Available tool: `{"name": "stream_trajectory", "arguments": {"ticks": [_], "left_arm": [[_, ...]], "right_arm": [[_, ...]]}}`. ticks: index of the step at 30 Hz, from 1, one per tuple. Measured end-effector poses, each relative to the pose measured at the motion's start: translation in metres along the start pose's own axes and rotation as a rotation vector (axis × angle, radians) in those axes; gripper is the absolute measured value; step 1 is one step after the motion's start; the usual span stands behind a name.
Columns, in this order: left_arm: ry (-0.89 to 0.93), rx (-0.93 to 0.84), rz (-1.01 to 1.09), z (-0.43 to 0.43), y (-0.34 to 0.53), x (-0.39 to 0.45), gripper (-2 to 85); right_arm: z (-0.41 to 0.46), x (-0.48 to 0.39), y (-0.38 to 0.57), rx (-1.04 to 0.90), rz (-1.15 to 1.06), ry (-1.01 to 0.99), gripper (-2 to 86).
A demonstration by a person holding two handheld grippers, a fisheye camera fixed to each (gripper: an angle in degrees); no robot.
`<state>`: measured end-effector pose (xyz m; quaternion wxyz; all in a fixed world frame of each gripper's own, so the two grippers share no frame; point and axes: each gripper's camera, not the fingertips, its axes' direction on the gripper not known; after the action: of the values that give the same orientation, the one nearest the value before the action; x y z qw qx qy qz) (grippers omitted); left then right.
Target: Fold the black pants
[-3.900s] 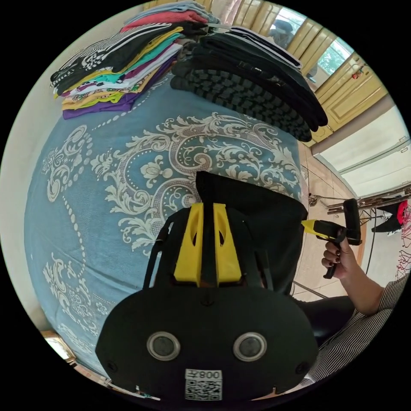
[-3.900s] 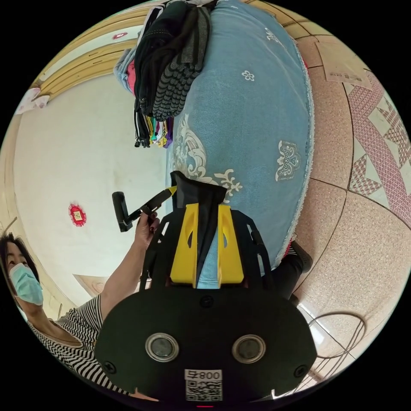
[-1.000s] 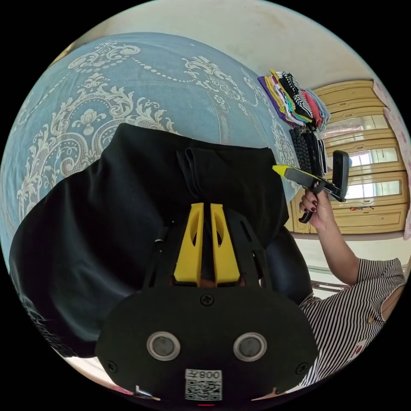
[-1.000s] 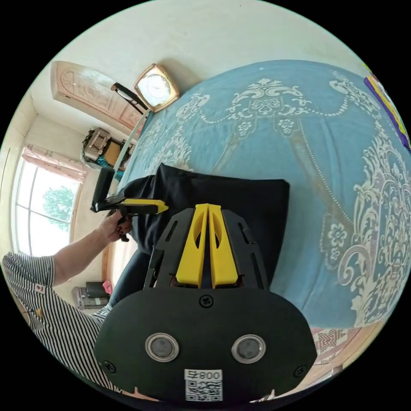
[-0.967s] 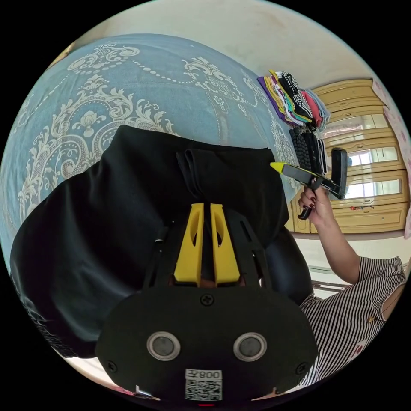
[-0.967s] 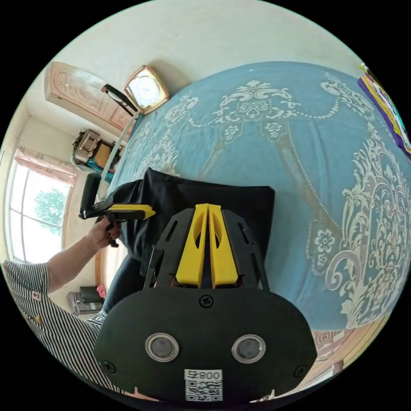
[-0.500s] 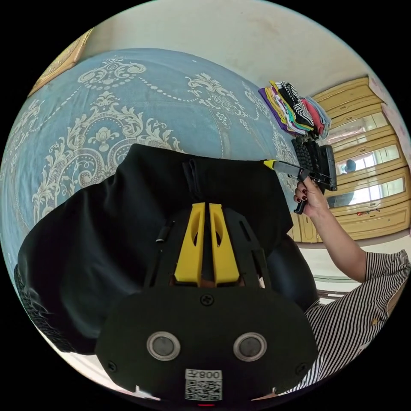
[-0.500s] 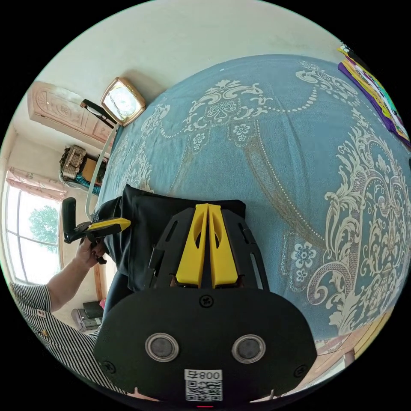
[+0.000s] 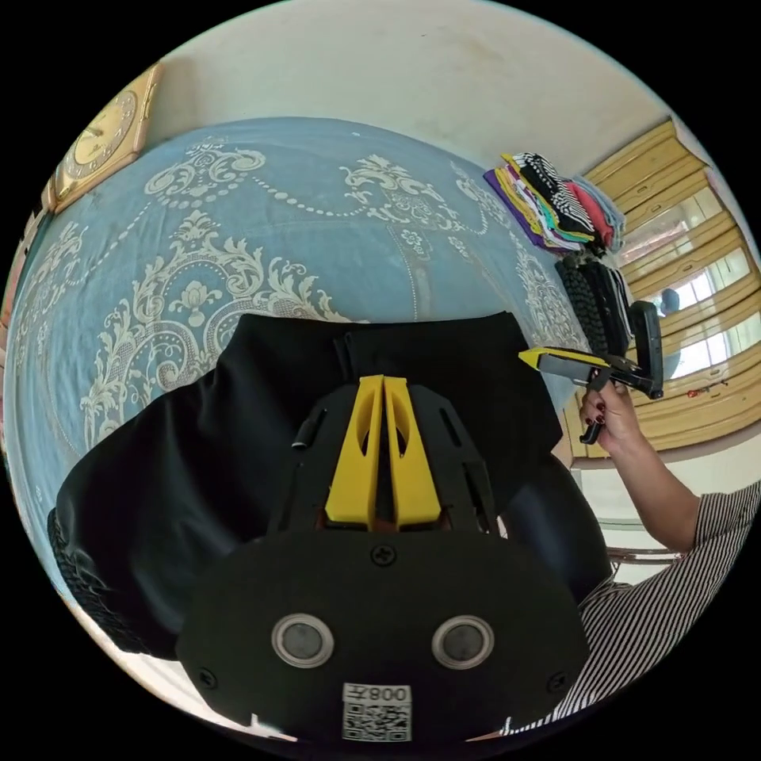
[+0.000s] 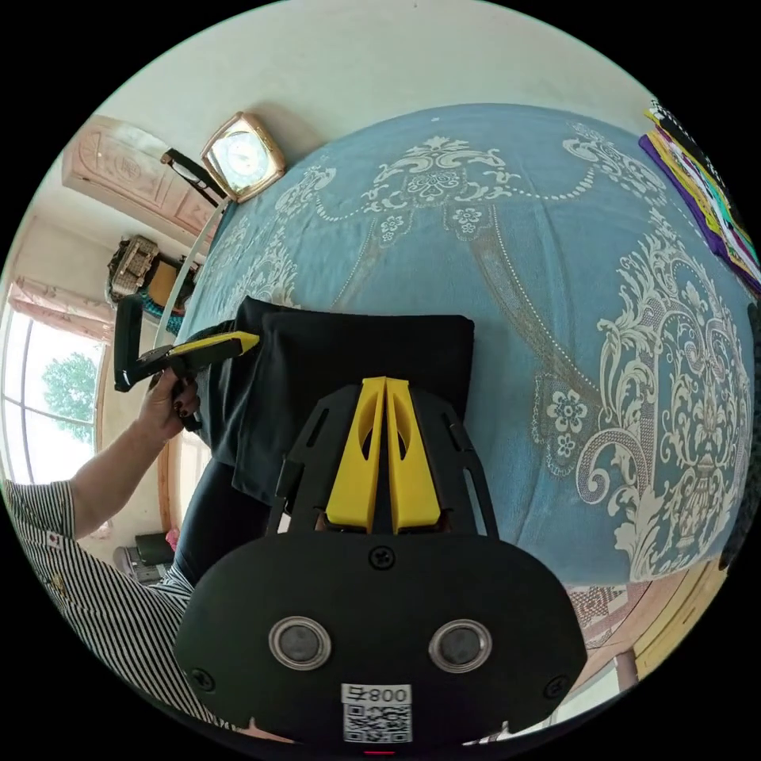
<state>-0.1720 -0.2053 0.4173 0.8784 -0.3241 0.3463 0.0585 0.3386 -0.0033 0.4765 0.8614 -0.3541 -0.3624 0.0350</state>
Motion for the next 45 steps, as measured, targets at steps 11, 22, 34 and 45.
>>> {"name": "stream_trajectory", "arguments": {"ticks": [11,22,34,45], "left_arm": [[-0.051,-0.175,0.114,0.049,0.063,0.065,0.2],[0.085,-0.132,0.172,0.05,0.127,0.129,1.9],[0.127,-0.13,0.203,0.08,0.18,0.22,7.4],[0.003,-0.124,0.39,0.128,0.176,0.336,10.1]], "right_arm": [[0.006,0.02,0.042,-0.108,0.007,0.008,0.1],[-0.046,0.096,0.099,0.032,0.258,-0.155,3.6],[-0.038,0.17,0.129,0.001,0.442,-0.388,8.1],[-0.046,0.204,0.14,0.058,0.449,-0.543,3.5]]}}
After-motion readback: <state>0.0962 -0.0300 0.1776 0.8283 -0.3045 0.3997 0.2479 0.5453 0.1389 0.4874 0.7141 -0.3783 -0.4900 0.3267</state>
